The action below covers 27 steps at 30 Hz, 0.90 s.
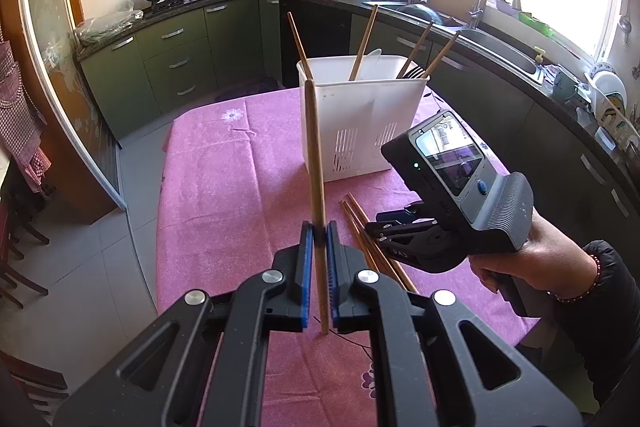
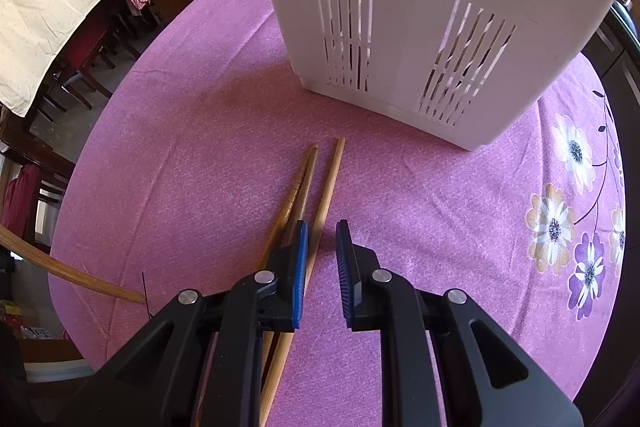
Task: Organize utensils
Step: 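Lift the chopstick upright with the left gripper while the right gripper grasps another chopstick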
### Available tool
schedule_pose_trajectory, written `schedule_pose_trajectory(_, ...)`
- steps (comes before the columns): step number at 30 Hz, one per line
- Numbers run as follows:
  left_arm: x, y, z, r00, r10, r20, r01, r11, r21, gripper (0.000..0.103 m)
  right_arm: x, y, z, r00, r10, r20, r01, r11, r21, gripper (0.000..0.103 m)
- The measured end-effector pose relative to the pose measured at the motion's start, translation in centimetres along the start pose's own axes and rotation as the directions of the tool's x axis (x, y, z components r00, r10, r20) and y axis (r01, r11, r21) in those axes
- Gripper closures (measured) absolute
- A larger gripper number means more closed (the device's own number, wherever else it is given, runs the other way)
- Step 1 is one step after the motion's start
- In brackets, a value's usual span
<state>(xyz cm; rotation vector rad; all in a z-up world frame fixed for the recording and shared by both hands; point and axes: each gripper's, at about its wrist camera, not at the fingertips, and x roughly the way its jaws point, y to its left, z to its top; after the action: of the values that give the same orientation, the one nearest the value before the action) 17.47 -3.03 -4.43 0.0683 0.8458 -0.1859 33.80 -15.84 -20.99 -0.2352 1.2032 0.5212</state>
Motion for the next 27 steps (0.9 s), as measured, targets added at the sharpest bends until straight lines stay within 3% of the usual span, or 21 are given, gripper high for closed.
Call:
schedule_pose_trajectory(10, -0.2, 0.1, -0.1, 1.0, 0.004, 0.0, -0.004, 1.0, 0.004, 0.096, 0.4, 1.1, 0.4, 0.997, -0.065, 0.045, 0.066, 0.997, -0.029, 0.096)
schedule_pose_trajectory(16, -0.2, 0.3, -0.1, 1.0, 0.008, -0.002, -0.008, 1.0, 0.003, 0.096, -3.8, -0.8, 0.4, 0.987, -0.043, 0.156, 0.042, 0.999, 0.011, 0.096)
schedule_pose_trajectory(22, -0.3, 0.7, -0.3, 1.0, 0.015, -0.005, -0.015, 1.0, -0.006, 0.096, -11.9, -0.7, -1.7, 0.937, -0.056, 0.345, 0.057, 0.998, 0.007, 0.097)
schedule_pose_trajectory(27, -0.6, 0.6, -0.4, 1.0, 0.017, -0.006, -0.017, 1.0, -0.008, 0.096, -17.1, -1.5, -5.5, 0.893, -0.064, 0.445, 0.064, 0.998, 0.014, 0.097)
